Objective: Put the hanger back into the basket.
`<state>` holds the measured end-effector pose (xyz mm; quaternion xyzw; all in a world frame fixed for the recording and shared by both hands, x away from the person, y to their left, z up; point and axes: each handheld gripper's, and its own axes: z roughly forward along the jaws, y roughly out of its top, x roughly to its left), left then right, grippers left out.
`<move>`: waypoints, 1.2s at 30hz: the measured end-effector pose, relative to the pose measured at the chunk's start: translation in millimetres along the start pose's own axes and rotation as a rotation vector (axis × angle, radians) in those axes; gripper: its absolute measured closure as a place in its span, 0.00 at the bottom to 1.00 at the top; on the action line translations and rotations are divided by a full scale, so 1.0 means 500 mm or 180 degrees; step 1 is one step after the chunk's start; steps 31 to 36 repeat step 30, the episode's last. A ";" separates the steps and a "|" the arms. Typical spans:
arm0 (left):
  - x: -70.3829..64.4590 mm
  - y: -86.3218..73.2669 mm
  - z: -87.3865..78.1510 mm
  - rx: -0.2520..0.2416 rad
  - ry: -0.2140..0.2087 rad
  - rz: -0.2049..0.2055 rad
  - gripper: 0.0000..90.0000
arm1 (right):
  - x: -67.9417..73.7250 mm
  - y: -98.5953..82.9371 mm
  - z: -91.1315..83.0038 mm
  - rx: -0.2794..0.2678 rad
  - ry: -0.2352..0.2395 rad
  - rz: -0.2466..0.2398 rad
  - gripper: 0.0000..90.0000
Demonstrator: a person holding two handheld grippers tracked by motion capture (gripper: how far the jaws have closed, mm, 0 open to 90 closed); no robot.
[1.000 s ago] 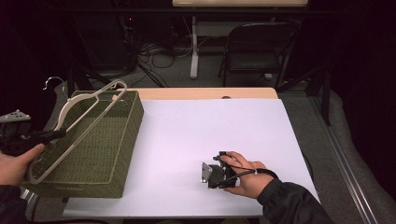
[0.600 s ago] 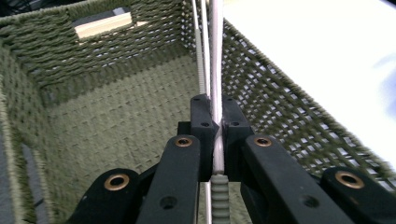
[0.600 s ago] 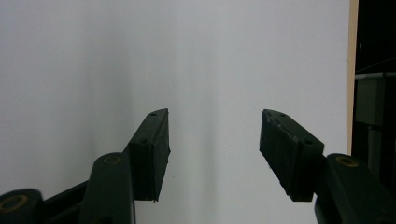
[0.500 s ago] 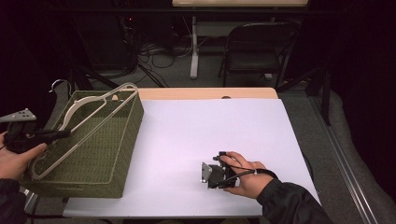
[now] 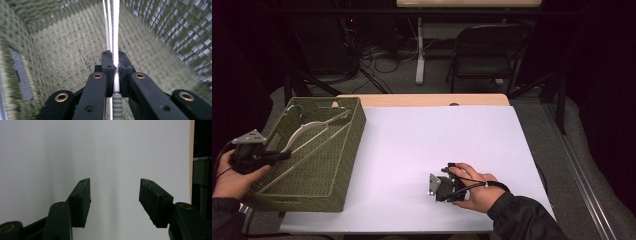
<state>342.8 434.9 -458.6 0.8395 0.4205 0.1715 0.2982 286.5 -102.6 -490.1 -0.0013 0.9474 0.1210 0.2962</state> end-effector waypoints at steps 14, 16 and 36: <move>-0.042 0.022 -0.044 -0.0084 -0.0218 0.0185 0.50 | 0.003 -0.005 -0.009 -0.0035 -0.0025 0.0040 0.48; -0.045 0.018 -0.051 -0.0120 -0.0172 0.0129 0.50 | 0.003 -0.006 -0.010 -0.0045 -0.0023 0.0045 0.48; -0.111 0.000 -0.099 -0.0460 0.0045 0.0025 0.46 | 0.011 -0.040 -0.032 -0.0075 -0.0056 0.0291 0.47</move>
